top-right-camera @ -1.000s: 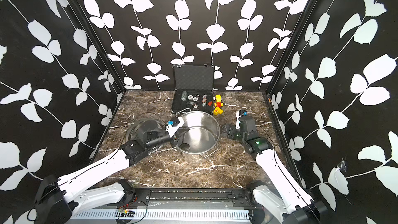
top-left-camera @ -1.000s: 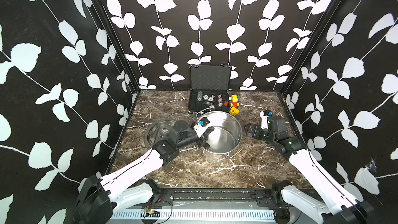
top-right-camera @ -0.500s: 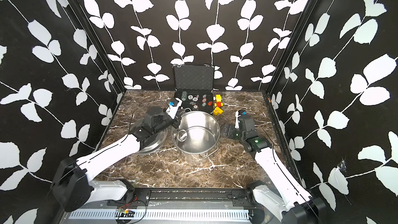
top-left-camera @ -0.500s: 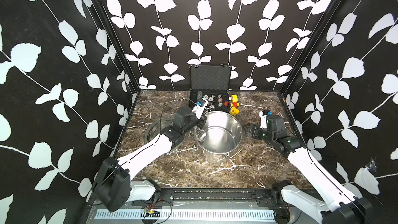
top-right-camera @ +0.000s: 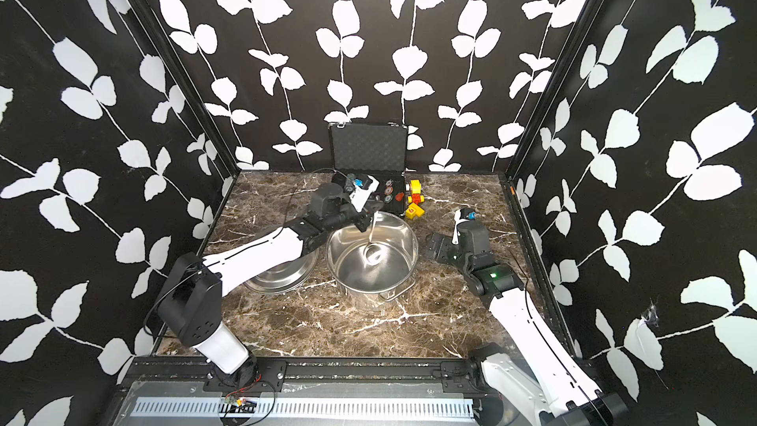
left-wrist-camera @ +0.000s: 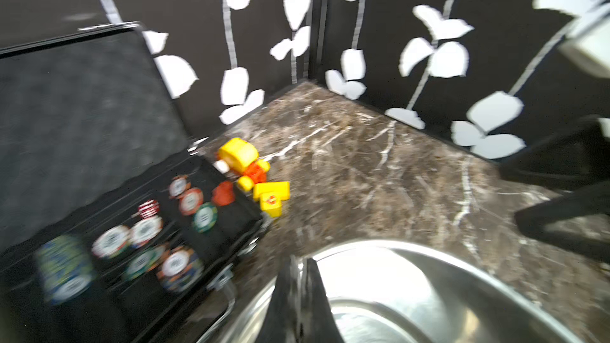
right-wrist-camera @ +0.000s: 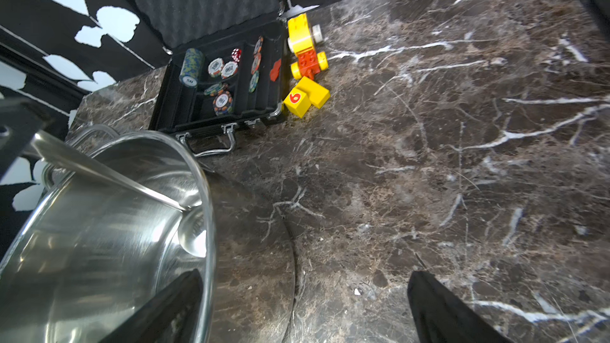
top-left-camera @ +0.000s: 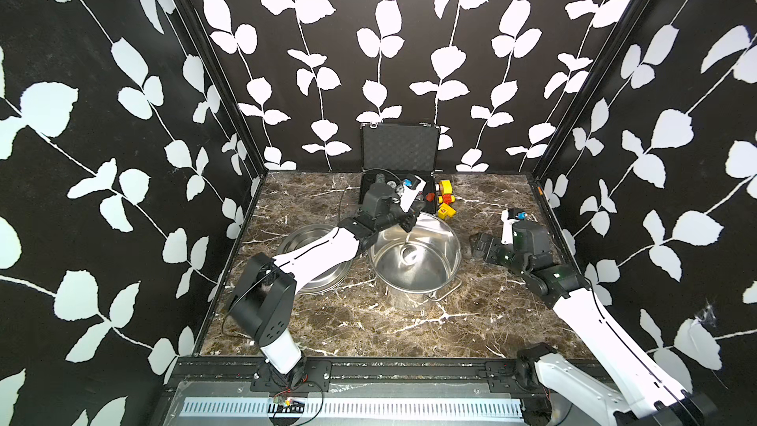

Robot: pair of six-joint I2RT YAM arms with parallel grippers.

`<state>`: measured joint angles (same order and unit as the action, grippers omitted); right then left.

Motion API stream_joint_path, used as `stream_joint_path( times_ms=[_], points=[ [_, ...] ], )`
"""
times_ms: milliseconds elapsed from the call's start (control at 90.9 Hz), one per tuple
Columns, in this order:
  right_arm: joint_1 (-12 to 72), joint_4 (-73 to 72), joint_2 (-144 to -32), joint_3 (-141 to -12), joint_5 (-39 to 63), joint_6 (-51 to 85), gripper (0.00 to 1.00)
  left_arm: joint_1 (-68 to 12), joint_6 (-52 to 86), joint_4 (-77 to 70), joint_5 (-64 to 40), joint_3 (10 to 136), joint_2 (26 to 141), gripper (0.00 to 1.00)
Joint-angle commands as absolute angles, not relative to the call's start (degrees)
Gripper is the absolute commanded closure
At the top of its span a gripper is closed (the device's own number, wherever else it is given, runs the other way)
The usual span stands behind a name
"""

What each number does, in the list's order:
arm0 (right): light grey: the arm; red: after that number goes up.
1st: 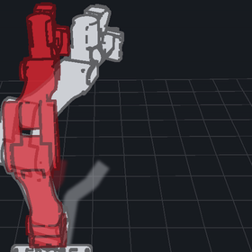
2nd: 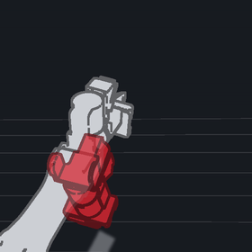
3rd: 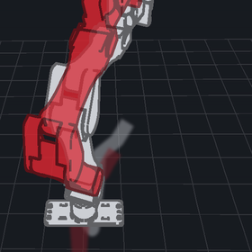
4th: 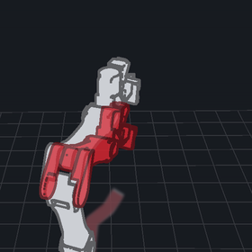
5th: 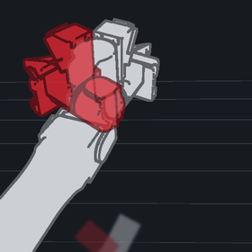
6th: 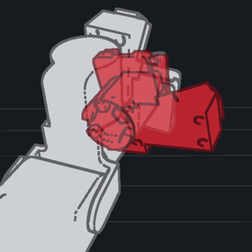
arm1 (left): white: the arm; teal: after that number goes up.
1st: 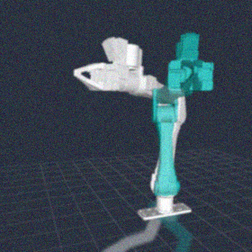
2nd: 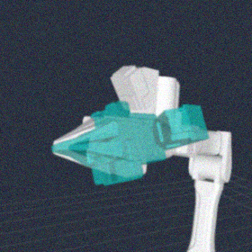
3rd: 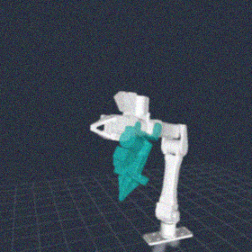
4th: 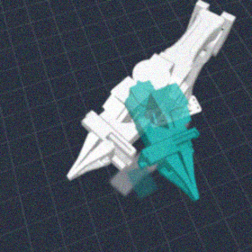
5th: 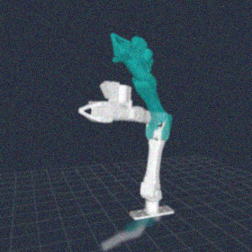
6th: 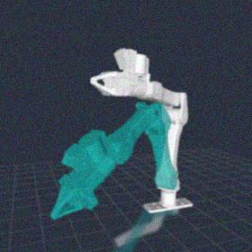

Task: Stir the soup with a spoon
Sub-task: Stir the soup in the pan with a stick.

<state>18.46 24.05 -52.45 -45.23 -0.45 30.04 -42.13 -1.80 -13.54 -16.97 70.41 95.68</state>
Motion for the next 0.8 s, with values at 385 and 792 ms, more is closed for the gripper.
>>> stream_joint_path(
  times_ms=[385,792],
  points=[
    [18.8,25.6,-45.7,-41.5,-8.7,32.4,0.01,-54.1,-10.1,-13.9,-30.3,70.0,93.8,1.00],
    [18.8,23.4,-47.7,-41.2,-7.7,32.3,0.01,-58.1,-14.0,-7.8,-30.0,56.0,79.4,1.00]
  ],
)
